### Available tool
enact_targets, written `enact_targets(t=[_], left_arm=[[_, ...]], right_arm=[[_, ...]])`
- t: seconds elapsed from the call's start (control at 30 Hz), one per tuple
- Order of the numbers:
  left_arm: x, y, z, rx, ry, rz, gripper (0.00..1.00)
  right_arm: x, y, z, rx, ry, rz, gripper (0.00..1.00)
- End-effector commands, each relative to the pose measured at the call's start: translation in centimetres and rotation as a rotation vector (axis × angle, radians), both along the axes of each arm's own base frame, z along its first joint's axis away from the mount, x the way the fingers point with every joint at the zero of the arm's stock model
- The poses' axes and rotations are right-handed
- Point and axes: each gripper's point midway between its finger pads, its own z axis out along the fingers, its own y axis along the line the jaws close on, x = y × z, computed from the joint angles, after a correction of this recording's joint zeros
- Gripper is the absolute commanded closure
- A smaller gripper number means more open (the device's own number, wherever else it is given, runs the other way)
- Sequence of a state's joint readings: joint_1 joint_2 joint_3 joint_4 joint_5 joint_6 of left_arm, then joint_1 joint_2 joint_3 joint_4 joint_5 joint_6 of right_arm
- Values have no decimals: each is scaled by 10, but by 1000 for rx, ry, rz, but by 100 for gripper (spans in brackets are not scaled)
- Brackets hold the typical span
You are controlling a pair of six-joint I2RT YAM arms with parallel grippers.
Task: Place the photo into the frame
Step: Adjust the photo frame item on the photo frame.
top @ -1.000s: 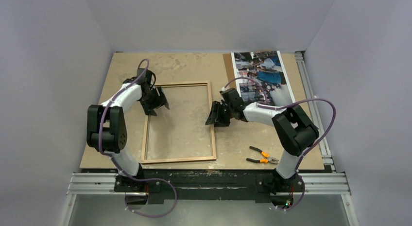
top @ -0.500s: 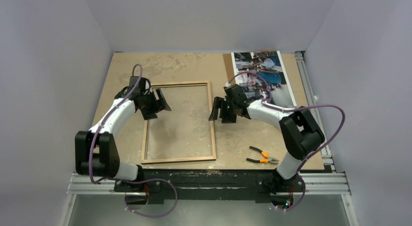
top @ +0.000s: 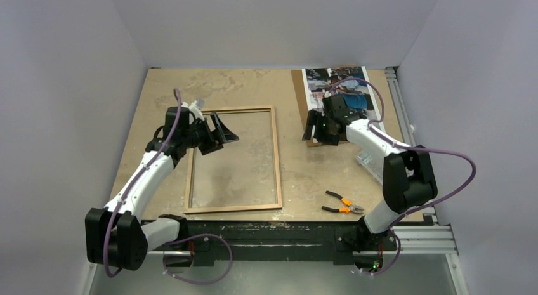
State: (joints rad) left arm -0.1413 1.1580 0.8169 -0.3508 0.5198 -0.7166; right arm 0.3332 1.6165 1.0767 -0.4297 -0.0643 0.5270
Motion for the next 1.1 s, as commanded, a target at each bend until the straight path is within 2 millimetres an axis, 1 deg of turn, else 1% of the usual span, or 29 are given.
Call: enact_targets(t=[0.0, 0.07, 0.17, 0.27, 0.33, 0.43, 0.57, 0.67, 0.7, 0.73, 0.83, 0.93, 1.07], left_arm=[[-3, -10, 8, 82, -36, -36, 21], [-14, -17, -8, 186, 24, -81, 22], [-35, -24, -39, 285, 151, -138, 29], [-61, -26, -67, 327, 246, -159, 37], [-78, -29, -81, 334, 296, -164, 41], [-106, -29, -97, 380, 358, -179, 55], [-137, -29, -106, 445, 409, -184, 76], [-155, -29, -106, 473, 405, -185, 86], [-160, -29, -105, 482, 401, -185, 88], [-170, -29, -105, 496, 392, -190, 95], [-179, -26, -109, 531, 405, -191, 100], [-184, -24, -119, 561, 422, -192, 100], [-184, -26, -127, 579, 437, -189, 100]], right_arm=[[1, 1, 22, -42, -42, 67, 25], [-5, 2, 18, -33, -28, 74, 25], [-13, 2, 8, -28, -5, 76, 26], [-21, 1, 0, -19, 12, 80, 26], [-25, 1, -5, -18, 20, 78, 26], [-29, 0, -11, -18, 35, 77, 26], [-32, 0, -13, -12, 40, 76, 26], [-34, 0, -16, -7, 48, 77, 26], [-34, 1, -17, -5, 50, 77, 26], [-36, 3, -19, 10, 54, 77, 26], [-39, 5, -22, 24, 62, 79, 26], [-41, 5, -25, 30, 69, 81, 26], [-43, 6, -26, 31, 74, 84, 27]])
